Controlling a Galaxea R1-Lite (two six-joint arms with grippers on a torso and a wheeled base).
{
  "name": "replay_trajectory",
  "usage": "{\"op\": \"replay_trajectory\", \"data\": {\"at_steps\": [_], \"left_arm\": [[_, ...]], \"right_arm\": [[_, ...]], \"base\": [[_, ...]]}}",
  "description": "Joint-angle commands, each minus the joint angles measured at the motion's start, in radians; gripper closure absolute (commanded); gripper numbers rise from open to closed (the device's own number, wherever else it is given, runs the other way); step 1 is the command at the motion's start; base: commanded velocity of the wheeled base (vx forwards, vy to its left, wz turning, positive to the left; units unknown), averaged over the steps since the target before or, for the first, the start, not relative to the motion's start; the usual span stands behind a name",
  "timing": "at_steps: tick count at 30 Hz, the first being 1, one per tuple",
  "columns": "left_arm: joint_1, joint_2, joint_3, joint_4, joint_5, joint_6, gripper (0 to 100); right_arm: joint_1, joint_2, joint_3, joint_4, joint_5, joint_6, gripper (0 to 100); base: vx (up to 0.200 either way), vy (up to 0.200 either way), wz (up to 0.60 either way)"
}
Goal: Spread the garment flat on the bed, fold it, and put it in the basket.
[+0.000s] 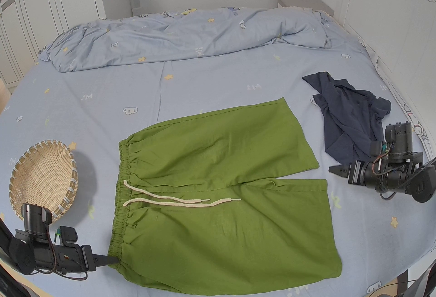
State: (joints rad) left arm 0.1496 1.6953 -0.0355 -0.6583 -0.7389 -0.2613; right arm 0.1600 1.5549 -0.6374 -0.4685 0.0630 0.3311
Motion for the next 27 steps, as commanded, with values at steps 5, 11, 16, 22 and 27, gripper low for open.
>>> {"op": "replay_trajectory", "data": {"at_steps": [5, 11, 16, 22, 27], "left_arm": [[0.073, 0.033, 0.032, -0.001, 0.029, 0.043, 100], [0.077, 0.078, 0.009, -0.004, 0.03, 0.043, 100], [0.081, 0.096, -0.003, -0.009, 0.032, 0.043, 100], [0.077, 0.098, -0.004, -0.009, 0.032, 0.043, 100], [0.076, 0.098, -0.003, -0.009, 0.032, 0.043, 100]], "right_arm": [[-0.013, -0.075, 0.19, 0.176, 0.182, -0.04, 0], [-0.022, -0.075, 0.292, 0.18, 0.245, -0.093, 0], [-0.014, -0.078, 0.357, 0.18, 0.293, -0.138, 0], [-0.016, -0.081, 0.392, 0.182, 0.394, -0.141, 0], [-0.011, -0.078, 0.418, 0.185, 0.489, -0.144, 0]], "base": [[0.0, 0.0, 0.0], [0.0, 0.0, 0.0], [0.0, 0.0, 0.0], [0.0, 0.0, 0.0], [0.0, 0.0, 0.0]]}}
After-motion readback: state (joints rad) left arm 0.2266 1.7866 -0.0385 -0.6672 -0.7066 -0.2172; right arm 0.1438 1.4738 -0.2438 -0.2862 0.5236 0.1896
